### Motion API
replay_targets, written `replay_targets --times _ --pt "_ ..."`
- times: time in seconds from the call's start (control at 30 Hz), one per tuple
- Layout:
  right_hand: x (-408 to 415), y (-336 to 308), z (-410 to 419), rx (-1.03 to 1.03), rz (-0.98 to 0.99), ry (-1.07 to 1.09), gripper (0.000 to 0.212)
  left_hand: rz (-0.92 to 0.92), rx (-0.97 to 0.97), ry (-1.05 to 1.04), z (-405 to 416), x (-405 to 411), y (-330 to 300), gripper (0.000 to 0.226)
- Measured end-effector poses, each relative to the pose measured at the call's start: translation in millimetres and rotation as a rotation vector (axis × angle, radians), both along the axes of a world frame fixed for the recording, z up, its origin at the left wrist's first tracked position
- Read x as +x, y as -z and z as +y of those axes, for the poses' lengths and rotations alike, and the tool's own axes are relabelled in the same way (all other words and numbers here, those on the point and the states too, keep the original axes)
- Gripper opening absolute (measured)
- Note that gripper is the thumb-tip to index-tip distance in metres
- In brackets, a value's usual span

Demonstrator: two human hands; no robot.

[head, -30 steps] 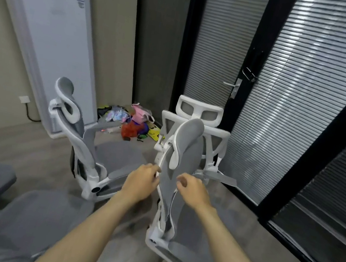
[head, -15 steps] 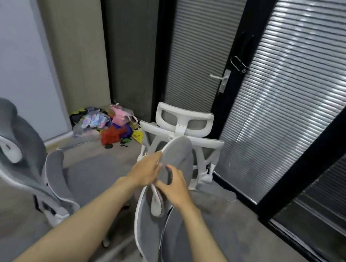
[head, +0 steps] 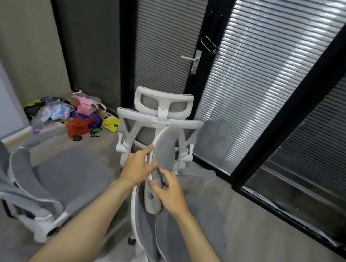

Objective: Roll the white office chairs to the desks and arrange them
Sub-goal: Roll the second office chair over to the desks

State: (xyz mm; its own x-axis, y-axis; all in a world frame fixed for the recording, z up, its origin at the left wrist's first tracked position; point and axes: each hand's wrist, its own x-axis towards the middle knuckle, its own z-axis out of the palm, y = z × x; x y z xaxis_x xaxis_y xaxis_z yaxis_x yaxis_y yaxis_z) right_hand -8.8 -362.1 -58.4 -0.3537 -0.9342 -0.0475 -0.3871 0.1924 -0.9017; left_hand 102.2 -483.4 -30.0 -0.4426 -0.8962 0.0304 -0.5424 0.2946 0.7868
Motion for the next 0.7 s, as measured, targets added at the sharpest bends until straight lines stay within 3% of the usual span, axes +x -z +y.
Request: replay_targets --times 0.43,0.7 --pt "61.7 -0.3 121.8 0.001 0.044 0.024 0.054 0.003 -0.043 -0.049 131.4 57.1 -17.2 0.062" --pt "89.2 3.4 258.4 -0.010 0.088 0.016 0.053 -0.052 -0.065 -0.063 256.9 78.8 -15.4 0.049"
